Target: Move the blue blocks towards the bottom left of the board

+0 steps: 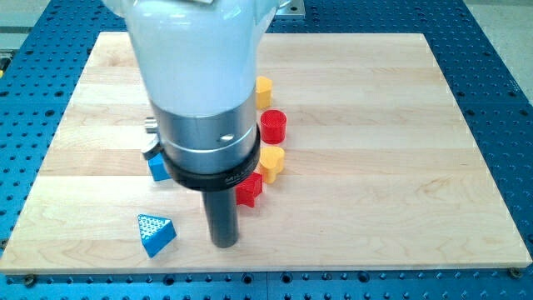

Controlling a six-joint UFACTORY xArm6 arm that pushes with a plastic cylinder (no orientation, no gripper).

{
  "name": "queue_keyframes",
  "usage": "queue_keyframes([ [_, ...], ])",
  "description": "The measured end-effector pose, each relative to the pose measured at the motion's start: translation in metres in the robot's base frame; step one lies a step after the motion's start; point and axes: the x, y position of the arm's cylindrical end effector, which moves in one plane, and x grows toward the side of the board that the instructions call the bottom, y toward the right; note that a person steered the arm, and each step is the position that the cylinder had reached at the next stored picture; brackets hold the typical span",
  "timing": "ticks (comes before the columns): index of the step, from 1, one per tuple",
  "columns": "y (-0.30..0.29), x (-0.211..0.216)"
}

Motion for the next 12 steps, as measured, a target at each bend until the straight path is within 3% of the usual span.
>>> queue_keyframes([
  [2, -0.077, -0.017],
  [5, -0.028, -0.003],
  [7, -0.111, -0.003],
  [8, -0.112, -0.003],
  [9, -0.071, 0.005],
  [10, -0.012, -0.011],
  [11, 0.022, -0.067],
  [12, 0.020, -0.121],
])
